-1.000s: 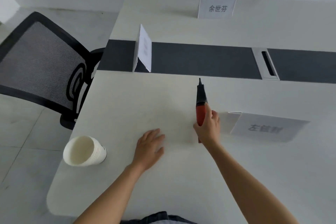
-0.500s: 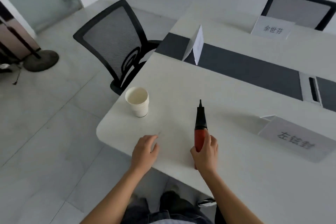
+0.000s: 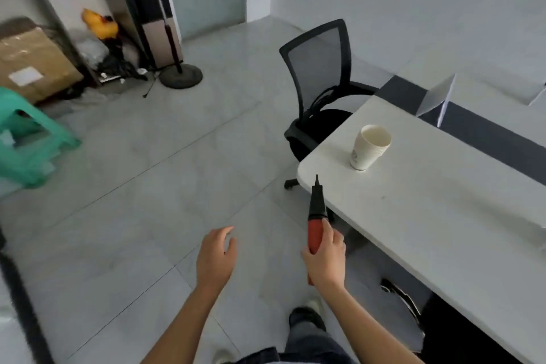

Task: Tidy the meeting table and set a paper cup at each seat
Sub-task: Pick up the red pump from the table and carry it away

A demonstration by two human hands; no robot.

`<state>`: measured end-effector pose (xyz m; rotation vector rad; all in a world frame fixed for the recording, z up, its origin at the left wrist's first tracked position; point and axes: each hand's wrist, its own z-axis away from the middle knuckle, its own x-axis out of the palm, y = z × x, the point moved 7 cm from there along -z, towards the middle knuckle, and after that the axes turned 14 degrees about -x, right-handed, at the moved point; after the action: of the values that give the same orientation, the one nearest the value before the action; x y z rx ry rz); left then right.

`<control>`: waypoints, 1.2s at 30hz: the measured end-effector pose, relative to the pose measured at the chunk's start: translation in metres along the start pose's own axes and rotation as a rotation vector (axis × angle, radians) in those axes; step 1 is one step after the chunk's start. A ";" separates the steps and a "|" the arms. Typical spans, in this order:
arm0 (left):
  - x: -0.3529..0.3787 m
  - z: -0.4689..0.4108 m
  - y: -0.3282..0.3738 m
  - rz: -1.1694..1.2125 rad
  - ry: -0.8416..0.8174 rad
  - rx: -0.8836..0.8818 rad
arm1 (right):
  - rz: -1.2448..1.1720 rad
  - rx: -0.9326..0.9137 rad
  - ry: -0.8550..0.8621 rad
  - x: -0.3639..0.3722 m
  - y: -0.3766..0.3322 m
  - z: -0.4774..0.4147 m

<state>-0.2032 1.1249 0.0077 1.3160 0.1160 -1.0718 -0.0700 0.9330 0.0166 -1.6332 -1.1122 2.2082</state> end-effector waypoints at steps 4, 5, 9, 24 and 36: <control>-0.075 0.000 -0.083 0.087 0.157 -0.196 | -0.007 -0.176 -0.161 0.065 -0.075 0.012; -0.089 0.001 -0.100 0.109 0.192 -0.238 | -0.004 -0.217 -0.189 0.077 -0.091 0.015; -0.128 -0.002 -0.143 0.189 0.266 -0.353 | 0.054 -0.355 -0.274 0.117 -0.140 0.011; -0.236 -0.170 -0.152 0.242 0.419 -0.503 | 0.101 -0.693 -0.489 0.252 -0.328 -0.147; -0.332 -0.291 -0.165 0.365 0.647 -0.686 | 0.125 -0.831 -0.705 0.368 -0.445 -0.253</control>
<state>-0.3568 1.5703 0.0015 0.9480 0.6425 -0.2162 -0.1109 1.5621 0.0018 -1.1000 -2.4190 2.6777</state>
